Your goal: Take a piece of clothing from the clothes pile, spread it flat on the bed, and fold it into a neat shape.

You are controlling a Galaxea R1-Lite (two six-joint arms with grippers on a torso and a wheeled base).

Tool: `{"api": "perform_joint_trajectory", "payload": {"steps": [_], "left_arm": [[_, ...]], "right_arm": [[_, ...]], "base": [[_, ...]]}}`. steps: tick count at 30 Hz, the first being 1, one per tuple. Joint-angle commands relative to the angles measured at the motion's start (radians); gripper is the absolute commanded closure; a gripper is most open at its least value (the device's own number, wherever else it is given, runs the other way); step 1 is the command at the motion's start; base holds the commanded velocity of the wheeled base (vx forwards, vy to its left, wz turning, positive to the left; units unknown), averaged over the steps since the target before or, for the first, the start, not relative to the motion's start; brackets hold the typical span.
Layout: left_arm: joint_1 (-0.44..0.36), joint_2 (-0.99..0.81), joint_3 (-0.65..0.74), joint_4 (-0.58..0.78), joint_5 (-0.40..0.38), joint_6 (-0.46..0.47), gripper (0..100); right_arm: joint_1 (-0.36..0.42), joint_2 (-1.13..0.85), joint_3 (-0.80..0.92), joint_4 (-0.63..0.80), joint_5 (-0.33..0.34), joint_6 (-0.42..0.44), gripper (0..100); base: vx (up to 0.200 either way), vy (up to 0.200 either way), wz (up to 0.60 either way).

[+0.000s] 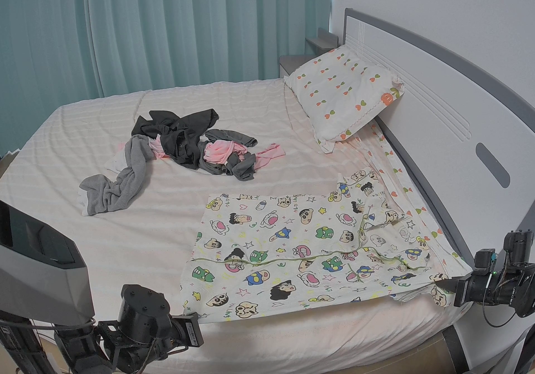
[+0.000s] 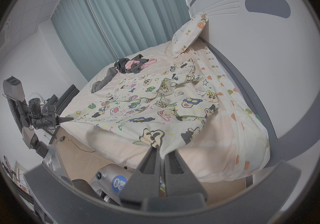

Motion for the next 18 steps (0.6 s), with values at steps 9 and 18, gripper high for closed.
{"api": "perform_joint_trajectory", "payload": {"steps": [9,18], "left_arm": [[-0.072,0.005,0.021,0.000,0.001,-0.017,100],[-0.030,0.036,-0.018,-0.004,0.007,-0.011,100]], "right_arm": [[-0.028,-0.047,0.018,0.052,-0.001,-0.023,100],[-0.025,-0.019,-0.059,0.053,0.000,-0.020,100]], "base": [[0.000,0.000,0.00],[0.000,0.000,0.00]]}}
